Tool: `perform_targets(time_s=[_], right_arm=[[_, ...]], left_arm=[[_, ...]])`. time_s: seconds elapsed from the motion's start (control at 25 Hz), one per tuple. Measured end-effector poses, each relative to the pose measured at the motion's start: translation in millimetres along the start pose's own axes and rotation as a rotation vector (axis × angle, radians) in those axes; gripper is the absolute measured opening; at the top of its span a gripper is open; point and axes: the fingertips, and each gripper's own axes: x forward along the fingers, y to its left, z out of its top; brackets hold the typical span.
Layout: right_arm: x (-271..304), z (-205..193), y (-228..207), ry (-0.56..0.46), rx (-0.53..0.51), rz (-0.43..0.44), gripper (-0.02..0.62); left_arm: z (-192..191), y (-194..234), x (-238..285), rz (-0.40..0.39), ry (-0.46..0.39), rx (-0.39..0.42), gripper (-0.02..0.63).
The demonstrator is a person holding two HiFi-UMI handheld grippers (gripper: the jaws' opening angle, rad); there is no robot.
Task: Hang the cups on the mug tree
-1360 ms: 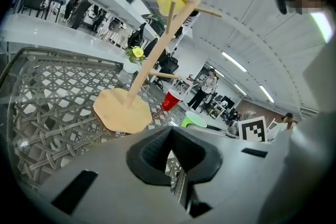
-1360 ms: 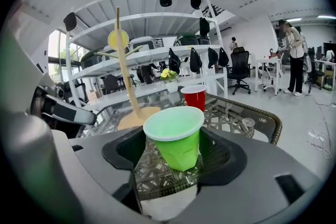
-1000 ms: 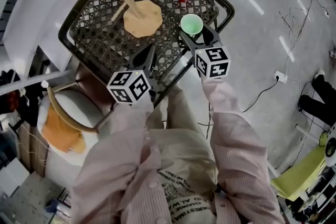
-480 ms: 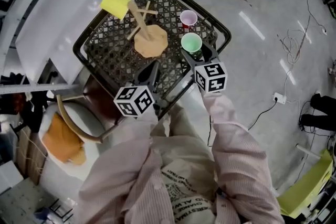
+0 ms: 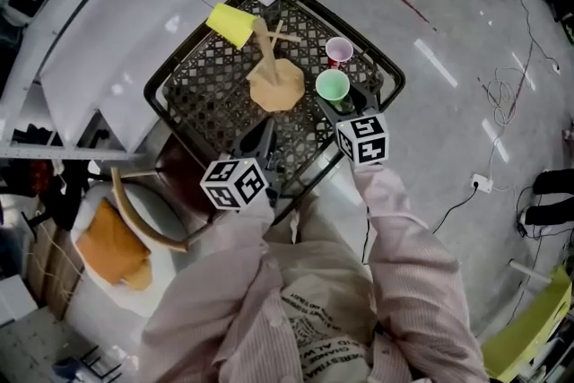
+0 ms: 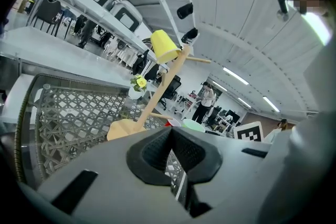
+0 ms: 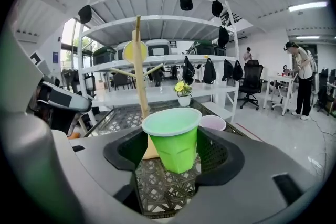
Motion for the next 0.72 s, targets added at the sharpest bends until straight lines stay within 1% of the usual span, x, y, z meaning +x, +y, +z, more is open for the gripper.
perform_targets(time_s=[0.12,0.28,0.72], right_arm=[[5.7,0.1,7.4,0.029,-0.036,-0.012,0.288],[14.5,-5.6,16.7,0.093,-0.1,-0.043,0.288],[40.7,-1.8,38.1,0.184,-0.239,-0.104,0.288]], left_arm=[[4.2,8.8,-5.5,-0.007,0.003,-0.001,-0.002],[6.5,21.5,-13.6,-0.019,0.019,0.001,-0.002],[17.1,53.5,-23.4,-0.059,0.052,0.011,-0.002]])
